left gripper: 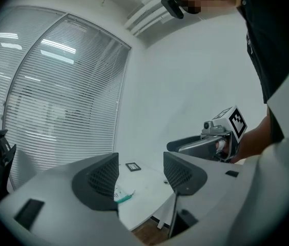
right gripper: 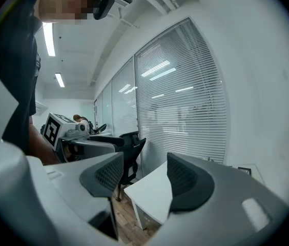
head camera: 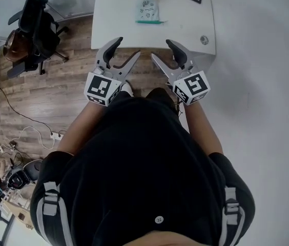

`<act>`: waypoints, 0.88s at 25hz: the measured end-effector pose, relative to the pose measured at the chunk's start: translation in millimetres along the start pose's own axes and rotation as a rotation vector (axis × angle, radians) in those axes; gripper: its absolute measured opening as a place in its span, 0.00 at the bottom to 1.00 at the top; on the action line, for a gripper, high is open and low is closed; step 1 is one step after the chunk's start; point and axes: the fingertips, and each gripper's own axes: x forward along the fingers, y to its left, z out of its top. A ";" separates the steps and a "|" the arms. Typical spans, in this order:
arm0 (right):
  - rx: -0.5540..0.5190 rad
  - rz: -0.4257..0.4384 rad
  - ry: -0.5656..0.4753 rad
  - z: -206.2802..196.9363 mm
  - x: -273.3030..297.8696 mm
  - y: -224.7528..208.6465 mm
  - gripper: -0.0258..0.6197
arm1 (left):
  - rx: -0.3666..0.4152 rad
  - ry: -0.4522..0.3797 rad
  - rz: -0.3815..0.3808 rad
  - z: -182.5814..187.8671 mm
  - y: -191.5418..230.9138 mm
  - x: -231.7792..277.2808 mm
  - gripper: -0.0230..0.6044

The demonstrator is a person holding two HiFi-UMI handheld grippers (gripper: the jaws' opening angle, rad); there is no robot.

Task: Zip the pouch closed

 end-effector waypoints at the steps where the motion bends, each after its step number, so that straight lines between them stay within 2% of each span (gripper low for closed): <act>1: 0.000 0.000 0.006 -0.3 4.0 -2.0 0.46 | -0.005 -0.001 0.000 0.3 4.9 2.0 0.48; 6: 0.017 -0.005 0.016 -6.5 24.9 -27.0 0.46 | -0.007 0.000 0.003 -3.4 25.8 23.5 0.48; 13: 0.022 0.030 0.019 -7.2 46.9 -63.7 0.46 | 0.000 0.009 0.042 -0.4 47.9 57.5 0.47; 22: 0.030 0.094 0.029 -8.3 68.6 -137.7 0.43 | 0.007 0.040 0.104 3.0 63.2 122.8 0.47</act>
